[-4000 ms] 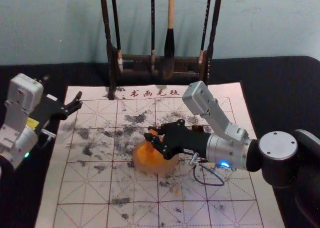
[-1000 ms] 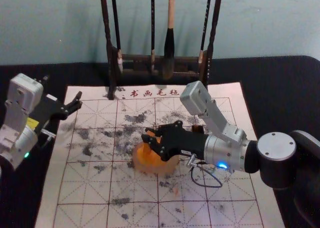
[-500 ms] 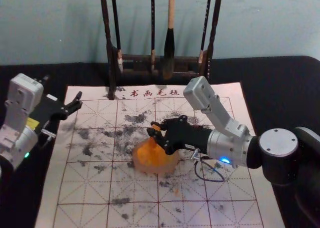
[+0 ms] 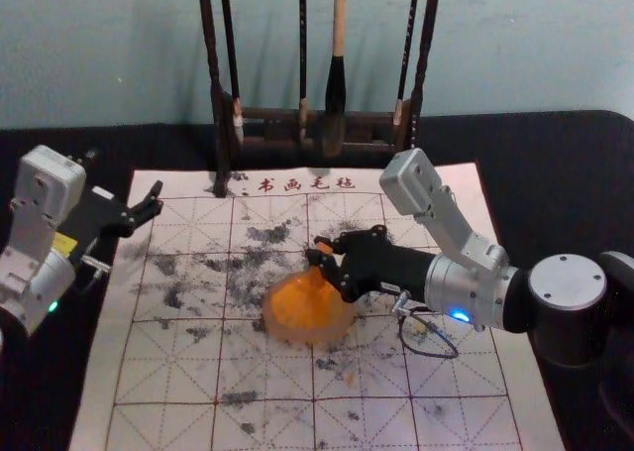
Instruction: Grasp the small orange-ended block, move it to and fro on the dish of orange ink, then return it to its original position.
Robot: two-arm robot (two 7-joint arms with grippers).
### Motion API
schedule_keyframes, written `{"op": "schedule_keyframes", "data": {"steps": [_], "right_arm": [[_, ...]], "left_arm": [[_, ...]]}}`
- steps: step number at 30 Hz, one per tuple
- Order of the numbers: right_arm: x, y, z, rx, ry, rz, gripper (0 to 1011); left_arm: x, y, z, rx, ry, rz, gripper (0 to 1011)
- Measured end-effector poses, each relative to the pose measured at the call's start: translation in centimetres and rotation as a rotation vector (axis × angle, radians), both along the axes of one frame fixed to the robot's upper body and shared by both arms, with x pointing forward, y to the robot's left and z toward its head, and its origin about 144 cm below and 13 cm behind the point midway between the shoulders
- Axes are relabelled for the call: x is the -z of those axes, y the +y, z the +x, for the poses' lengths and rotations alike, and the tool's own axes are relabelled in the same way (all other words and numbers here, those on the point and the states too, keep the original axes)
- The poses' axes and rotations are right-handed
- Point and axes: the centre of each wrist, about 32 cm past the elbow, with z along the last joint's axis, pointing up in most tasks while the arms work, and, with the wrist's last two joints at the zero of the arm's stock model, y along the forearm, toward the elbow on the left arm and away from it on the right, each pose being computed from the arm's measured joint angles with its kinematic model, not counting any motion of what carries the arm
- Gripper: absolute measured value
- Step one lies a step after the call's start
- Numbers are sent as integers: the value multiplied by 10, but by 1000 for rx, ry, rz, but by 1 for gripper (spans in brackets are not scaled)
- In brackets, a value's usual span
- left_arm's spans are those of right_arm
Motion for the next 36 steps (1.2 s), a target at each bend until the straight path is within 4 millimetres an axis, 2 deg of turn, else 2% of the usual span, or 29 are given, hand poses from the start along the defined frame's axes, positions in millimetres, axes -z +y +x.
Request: {"op": "schedule_keyframes", "data": {"steps": [24, 36], "right_arm": [[0, -10, -16, -23, 14, 3, 133], [1, -5, -22, -52, 28, 11, 133]], "left_arm": [[0, 0, 0, 0, 0, 0, 1001], [0, 0, 0, 0, 0, 0, 1001]]}}
